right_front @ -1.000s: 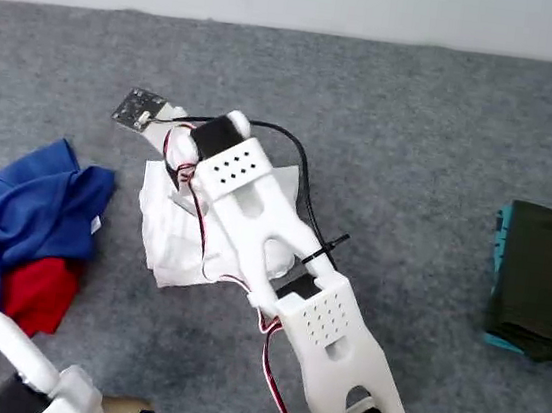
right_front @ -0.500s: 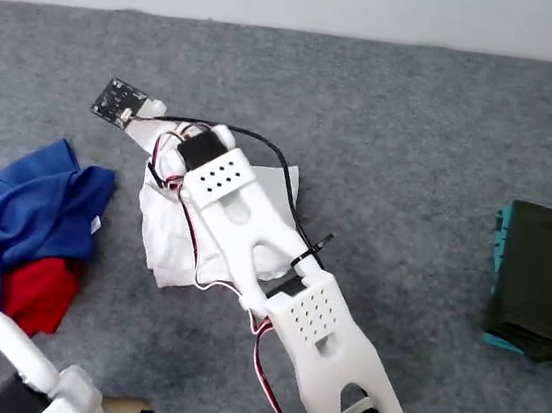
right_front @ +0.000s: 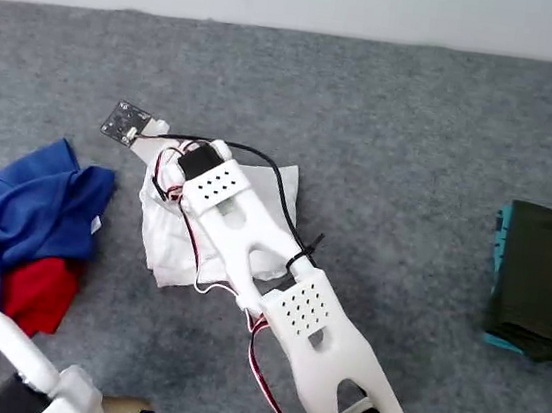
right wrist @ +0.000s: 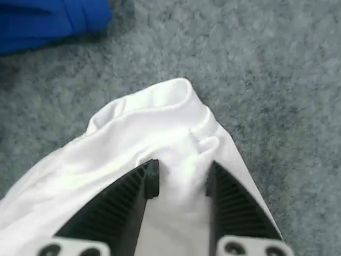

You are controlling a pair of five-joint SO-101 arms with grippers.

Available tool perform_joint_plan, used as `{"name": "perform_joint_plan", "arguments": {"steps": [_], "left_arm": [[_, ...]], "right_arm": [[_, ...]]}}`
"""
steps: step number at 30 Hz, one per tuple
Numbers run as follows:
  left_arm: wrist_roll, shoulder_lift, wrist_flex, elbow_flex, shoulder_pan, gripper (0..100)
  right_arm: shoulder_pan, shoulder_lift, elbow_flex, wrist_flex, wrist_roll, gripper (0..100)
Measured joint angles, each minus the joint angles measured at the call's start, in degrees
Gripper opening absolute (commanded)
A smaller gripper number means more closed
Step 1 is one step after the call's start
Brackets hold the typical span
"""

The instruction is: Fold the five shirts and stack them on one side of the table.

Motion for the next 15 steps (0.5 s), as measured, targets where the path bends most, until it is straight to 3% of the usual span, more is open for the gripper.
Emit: {"name": "perform_joint_plan", "arguments": {"steps": [15], "left_arm": [[0.0, 0.0, 0.0, 0.0, 0.0, 2]], "right_arm": [[1.76, 0.35, -18.55, 4.92, 2.46, 1.1]]}}
